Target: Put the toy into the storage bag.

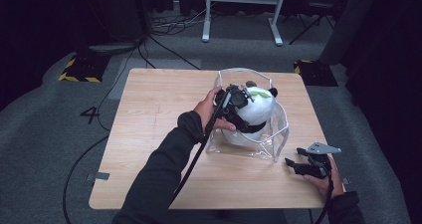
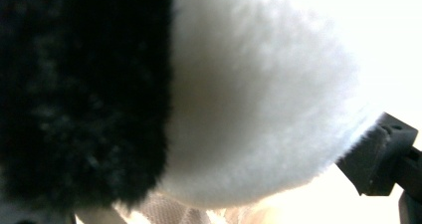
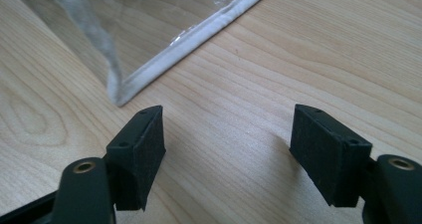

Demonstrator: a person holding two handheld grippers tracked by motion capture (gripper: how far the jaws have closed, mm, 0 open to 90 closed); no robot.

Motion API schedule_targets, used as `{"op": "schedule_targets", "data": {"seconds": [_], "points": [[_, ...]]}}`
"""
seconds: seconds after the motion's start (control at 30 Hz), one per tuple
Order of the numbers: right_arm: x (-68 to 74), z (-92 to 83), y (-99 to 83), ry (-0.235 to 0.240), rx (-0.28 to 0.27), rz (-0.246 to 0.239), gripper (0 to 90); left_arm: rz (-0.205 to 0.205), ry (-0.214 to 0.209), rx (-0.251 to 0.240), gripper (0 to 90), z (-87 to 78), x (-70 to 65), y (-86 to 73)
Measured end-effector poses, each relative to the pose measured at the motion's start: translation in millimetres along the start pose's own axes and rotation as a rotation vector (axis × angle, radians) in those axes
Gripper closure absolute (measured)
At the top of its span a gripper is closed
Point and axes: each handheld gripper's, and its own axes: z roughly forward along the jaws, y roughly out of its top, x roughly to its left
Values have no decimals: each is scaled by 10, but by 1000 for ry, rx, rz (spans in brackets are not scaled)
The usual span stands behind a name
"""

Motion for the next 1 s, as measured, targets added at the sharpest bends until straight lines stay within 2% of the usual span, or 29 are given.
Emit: {"op": "schedule_targets", "data": {"seconds": [0.13,0.2,0.23,0.27,0.33,0.37,0.5,0.57,0.67,0.73,0.8,0.93,0.97,1.0], "points": [[-1,-1,-1,-2,-1,2,299,-1,-4,23,132,-37,18,24],[-1,-1,-1,-1,-2,2,299,-28,-7,16,132,-28,29,31],[-1,-1,-1,-2,-1,1,299,-28,-7,16,132,-28,29,31],[-1,0,0,-2,-1,1,299,-51,-21,24,129,17,23,36],[0,-1,0,-2,-1,1,299,-56,-20,25,129,43,10,35],[0,-1,-1,-3,-1,2,299,-55,-12,29,131,90,-17,36],[0,-1,-1,-3,-2,1,299,-40,-5,34,145,76,-26,29],[0,-1,0,-2,-1,1,299,-43,-10,52,148,45,-10,12],[0,-1,0,-1,-1,1,299,-13,-17,88,152,-7,23,2],[0,-1,-1,-1,-2,1,299,-24,-34,98,156,-34,35,8],[0,-1,-1,-3,-2,1,299,-16,-39,116,160,-78,53,26],[0,0,0,-3,-1,1,299,-11,-21,141,171,-154,73,47],[0,0,0,-2,0,1,299,13,9,183,173,-197,63,69],[0,0,0,-2,0,2,300,24,23,195,176,-222,48,83]]}}
